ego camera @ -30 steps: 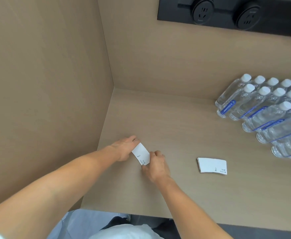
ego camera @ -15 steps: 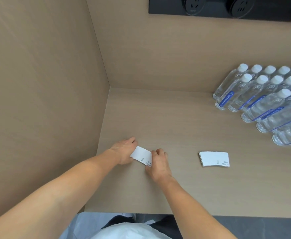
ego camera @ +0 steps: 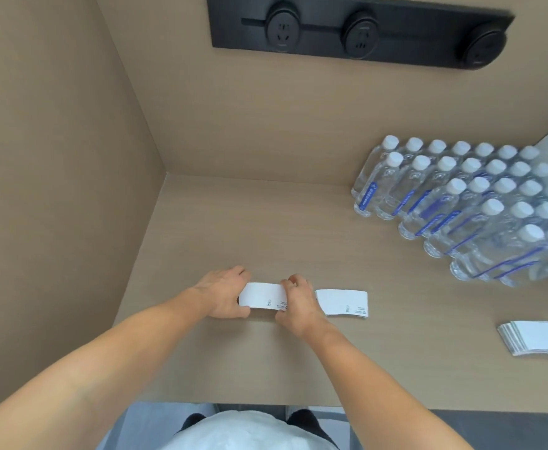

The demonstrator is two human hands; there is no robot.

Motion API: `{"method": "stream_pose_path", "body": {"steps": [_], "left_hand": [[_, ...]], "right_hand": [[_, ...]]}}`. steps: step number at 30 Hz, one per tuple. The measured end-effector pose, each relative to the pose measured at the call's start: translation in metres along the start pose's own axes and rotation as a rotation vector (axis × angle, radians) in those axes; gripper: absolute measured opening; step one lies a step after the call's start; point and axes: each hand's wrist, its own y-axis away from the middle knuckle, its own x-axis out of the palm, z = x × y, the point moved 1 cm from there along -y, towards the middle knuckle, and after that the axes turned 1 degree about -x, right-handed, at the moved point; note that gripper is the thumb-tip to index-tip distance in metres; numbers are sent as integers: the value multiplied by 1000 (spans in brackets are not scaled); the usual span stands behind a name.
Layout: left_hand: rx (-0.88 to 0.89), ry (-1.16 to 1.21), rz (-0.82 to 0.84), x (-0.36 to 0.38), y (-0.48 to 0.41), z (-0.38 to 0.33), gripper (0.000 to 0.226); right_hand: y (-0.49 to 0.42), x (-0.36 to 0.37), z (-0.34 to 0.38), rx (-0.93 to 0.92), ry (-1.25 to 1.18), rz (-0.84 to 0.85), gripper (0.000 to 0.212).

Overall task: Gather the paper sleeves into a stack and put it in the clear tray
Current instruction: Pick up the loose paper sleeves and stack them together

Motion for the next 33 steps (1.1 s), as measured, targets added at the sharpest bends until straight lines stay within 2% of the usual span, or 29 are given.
{"method": "stream_pose_path", "body": {"steps": [6, 12, 17, 23, 28, 33], "left_hand": [[-53, 6, -71, 0, -15, -69, 47], [-83, 17, -105, 6, -29, -131, 45], [-151, 241, -110, 18, -43, -170, 39], [-267, 380, -132, 26, -61, -182, 39], [-291, 381, -121, 32, -66, -182, 45], [-428, 442, -208, 34, -72, -175, 39]], "right_hand": [[11, -39, -62, -28, 3, 29, 66], [26, -64, -115, -52, 25, 22, 58], [33, -78, -147, -61, 50, 1, 47], [24, -87, -162, -82, 27, -13, 37], [16, -85, -160, -83, 109, 2, 48], [9, -88, -164, -38, 139, -94, 30]]}}
